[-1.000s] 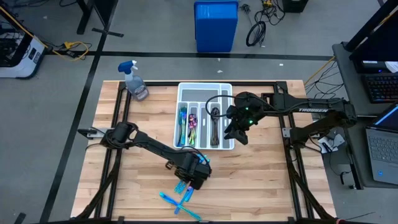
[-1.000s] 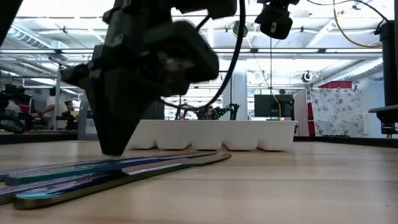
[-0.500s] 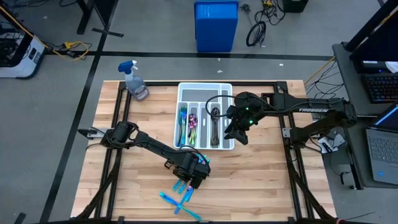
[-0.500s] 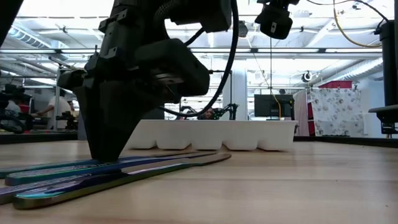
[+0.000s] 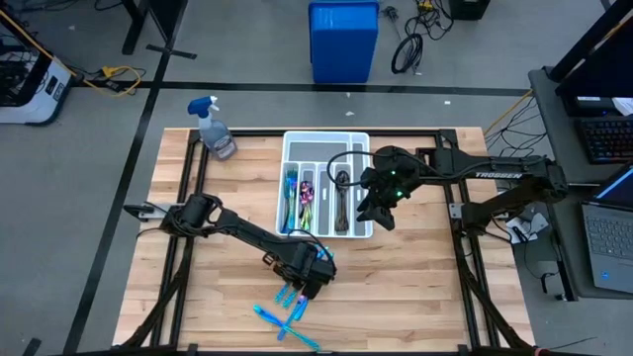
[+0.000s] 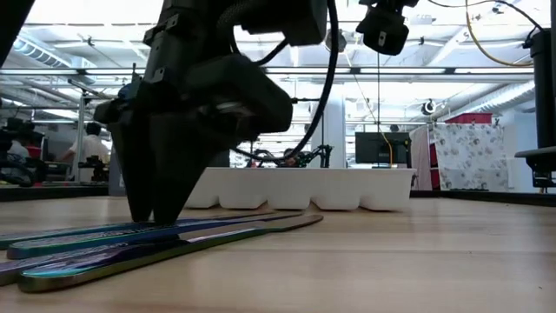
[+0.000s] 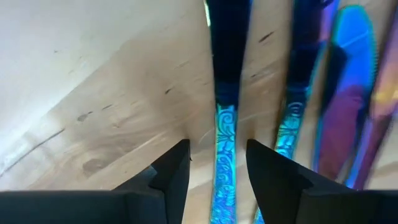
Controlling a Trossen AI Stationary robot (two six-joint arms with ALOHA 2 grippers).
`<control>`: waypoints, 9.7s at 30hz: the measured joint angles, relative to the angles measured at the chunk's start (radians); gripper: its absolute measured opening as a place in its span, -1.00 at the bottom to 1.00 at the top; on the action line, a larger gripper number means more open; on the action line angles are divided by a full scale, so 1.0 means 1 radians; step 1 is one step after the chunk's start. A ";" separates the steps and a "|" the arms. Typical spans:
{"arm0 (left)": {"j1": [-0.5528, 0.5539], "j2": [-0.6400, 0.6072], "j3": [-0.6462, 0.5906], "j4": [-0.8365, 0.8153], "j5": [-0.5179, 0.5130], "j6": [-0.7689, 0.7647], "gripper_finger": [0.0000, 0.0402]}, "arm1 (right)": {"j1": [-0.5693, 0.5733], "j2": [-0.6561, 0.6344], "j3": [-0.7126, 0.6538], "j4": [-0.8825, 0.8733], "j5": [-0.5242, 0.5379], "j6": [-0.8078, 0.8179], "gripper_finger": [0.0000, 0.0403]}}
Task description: Sort silverware
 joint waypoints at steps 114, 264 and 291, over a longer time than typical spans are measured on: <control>-0.013 0.009 0.037 -0.065 0.053 0.127 -0.33 | -0.001 0.000 0.000 0.051 0.007 0.000 -0.30; -0.285 -0.256 -0.062 -0.228 -0.437 -0.179 -0.97 | -0.008 0.000 0.000 0.052 0.004 -0.267 -0.30; -0.345 -0.255 -0.075 -0.493 -0.873 -0.020 -0.97 | -0.008 0.003 0.000 0.237 0.295 -0.563 -0.30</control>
